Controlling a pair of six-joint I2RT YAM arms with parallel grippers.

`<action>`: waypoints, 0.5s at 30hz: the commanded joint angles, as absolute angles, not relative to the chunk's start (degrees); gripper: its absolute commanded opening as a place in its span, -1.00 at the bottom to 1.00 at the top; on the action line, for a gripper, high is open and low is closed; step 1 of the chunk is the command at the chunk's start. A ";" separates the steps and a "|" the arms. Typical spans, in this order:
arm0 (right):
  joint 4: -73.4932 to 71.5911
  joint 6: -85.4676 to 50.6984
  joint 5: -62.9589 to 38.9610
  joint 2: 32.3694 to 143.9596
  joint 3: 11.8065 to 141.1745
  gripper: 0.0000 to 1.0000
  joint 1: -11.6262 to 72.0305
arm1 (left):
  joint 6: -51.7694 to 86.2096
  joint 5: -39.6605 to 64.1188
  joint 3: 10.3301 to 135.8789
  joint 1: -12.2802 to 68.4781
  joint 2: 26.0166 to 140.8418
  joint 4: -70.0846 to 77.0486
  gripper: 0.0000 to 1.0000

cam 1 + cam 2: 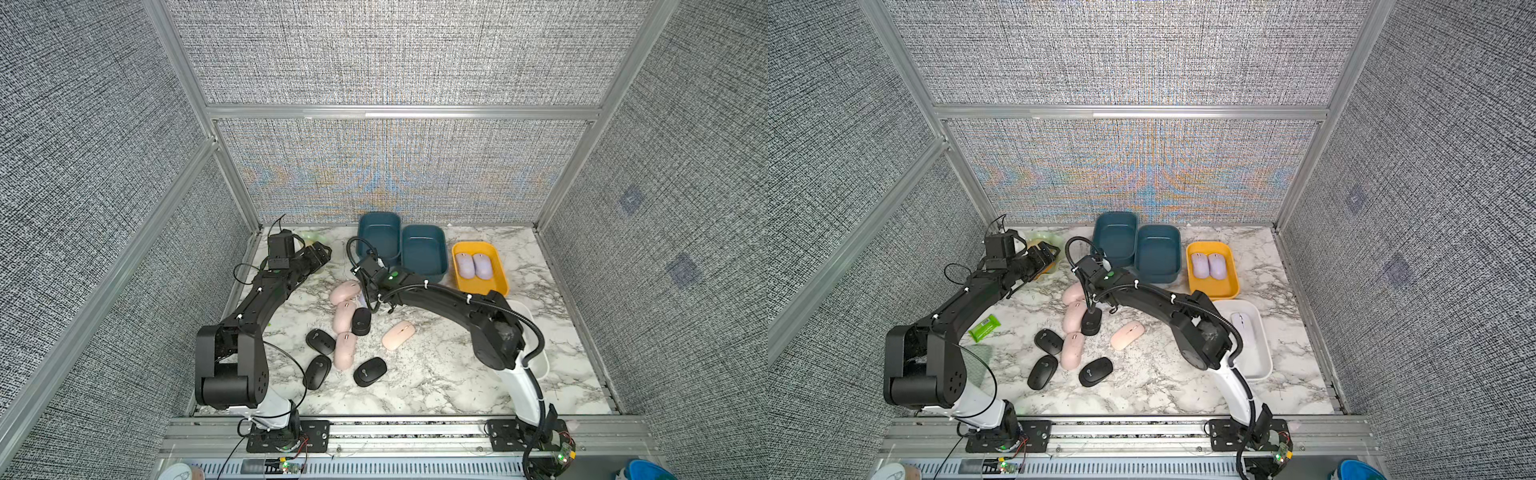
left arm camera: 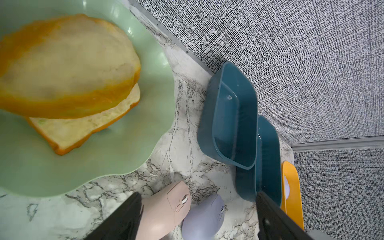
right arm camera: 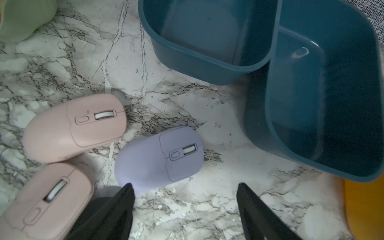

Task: Place the mice by color into the storage box
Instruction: Adjust the mouse at the center of the board.

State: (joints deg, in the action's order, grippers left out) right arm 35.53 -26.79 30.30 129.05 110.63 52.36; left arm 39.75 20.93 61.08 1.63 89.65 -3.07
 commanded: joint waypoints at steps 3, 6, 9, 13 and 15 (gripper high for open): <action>41.30 -32.69 34.47 136.06 119.27 0.62 52.40 | 40.08 21.29 60.57 1.57 88.72 -2.23 0.74; 42.62 -33.54 36.51 139.38 123.00 0.64 52.47 | 40.07 21.23 60.20 1.58 88.42 -1.66 0.74; 41.75 -33.13 37.13 141.39 124.31 0.64 52.47 | 40.14 21.78 60.21 1.58 88.66 -1.40 0.74; 43.98 -33.00 37.42 143.78 126.57 0.65 52.30 | 40.50 22.68 59.95 1.58 88.91 -0.62 0.73; 44.63 -32.66 37.50 143.66 125.90 0.64 52.38 | 40.67 22.56 60.03 1.58 88.86 -0.81 0.73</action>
